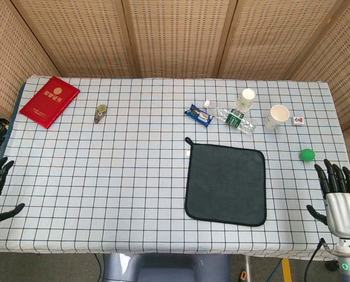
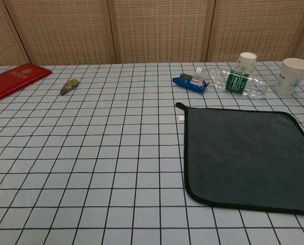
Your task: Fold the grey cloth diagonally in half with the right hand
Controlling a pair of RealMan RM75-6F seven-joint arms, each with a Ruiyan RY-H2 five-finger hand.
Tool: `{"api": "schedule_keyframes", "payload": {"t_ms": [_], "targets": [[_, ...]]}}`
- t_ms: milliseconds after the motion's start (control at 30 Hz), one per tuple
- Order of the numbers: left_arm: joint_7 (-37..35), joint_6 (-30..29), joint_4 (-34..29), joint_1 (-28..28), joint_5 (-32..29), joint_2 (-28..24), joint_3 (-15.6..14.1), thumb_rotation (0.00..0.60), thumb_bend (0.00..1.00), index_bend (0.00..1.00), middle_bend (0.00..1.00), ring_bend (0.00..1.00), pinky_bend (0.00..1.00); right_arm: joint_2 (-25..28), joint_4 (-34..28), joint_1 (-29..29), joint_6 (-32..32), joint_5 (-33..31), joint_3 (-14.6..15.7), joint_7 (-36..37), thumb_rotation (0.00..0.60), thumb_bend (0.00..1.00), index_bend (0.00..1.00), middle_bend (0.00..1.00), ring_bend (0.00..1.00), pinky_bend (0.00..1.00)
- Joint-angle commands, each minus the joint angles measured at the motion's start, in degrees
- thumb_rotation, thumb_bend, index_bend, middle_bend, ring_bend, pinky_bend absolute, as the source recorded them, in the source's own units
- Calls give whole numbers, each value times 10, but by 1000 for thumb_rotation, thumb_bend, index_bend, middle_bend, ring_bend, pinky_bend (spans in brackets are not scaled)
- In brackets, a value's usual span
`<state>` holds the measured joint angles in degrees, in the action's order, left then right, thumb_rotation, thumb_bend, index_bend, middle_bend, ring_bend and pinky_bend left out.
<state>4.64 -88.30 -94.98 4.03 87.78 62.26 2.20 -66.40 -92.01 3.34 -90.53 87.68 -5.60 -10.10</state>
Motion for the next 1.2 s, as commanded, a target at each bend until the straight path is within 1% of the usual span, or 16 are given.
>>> {"api": "schedule_keyframes", "payload": {"t_ms": [33, 133, 233, 333, 467, 533, 600, 700, 867, 1000, 1200], "targets": [[1, 1, 0, 0, -1, 0, 0, 600, 0, 0, 0, 0, 0, 0, 0, 1, 2, 0, 1, 1, 600, 0, 46, 0, 0, 0], [2, 2, -1, 0, -2, 0, 0, 600, 0, 0, 0, 0, 0, 3, 0, 2, 11, 2, 6, 5, 600, 0, 63, 0, 0, 0], [4, 2, -2, 1, -1, 1, 1, 600, 0, 0, 0, 0, 0, 11, -5, 9, 37, 8, 19, 21, 600, 0, 79, 0, 0, 0], [4, 4, -5, 2, -1, 0, 1, 600, 0, 0, 0, 0, 0, 23, -12, 24, 78, 17, 33, 39, 600, 0, 117, 0, 0, 0], [11, 10, -7, 5, -6, 2, 3, 600, 0, 0, 0, 0, 0, 26, 1, 60, 137, 55, 53, 56, 600, 9, 242, 0, 0, 0], [14, 13, -7, 7, -10, 3, 5, 600, 0, 0, 0, 0, 0, 24, 7, 75, 157, 71, 60, 72, 600, 76, 295, 0, 0, 0], [19, 17, -7, 9, -15, 4, 7, 600, 0, 0, 0, 0, 0, 18, 17, 92, 181, 89, 69, 84, 600, 199, 335, 0, 0, 0], [24, 25, -6, 12, -23, 7, 9, 600, 0, 0, 0, 0, 0, 4, 35, 116, 217, 107, 82, 100, 600, 296, 355, 0, 0, 0], [27, 37, -1, 17, -36, 12, 12, 600, 0, 0, 0, 0, 0, -28, 64, 137, 253, 114, 92, 88, 600, 322, 409, 2, 0, 0], [29, 44, 3, 19, -41, 14, 12, 600, 0, 0, 0, 0, 0, -46, 81, 142, 260, 122, 102, 89, 600, 372, 449, 17, 0, 0], [30, 47, 3, 21, -42, 16, 11, 600, 0, 0, 0, 0, 0, -73, 117, 143, 260, 126, 114, 87, 600, 409, 469, 22, 0, 0]]}}
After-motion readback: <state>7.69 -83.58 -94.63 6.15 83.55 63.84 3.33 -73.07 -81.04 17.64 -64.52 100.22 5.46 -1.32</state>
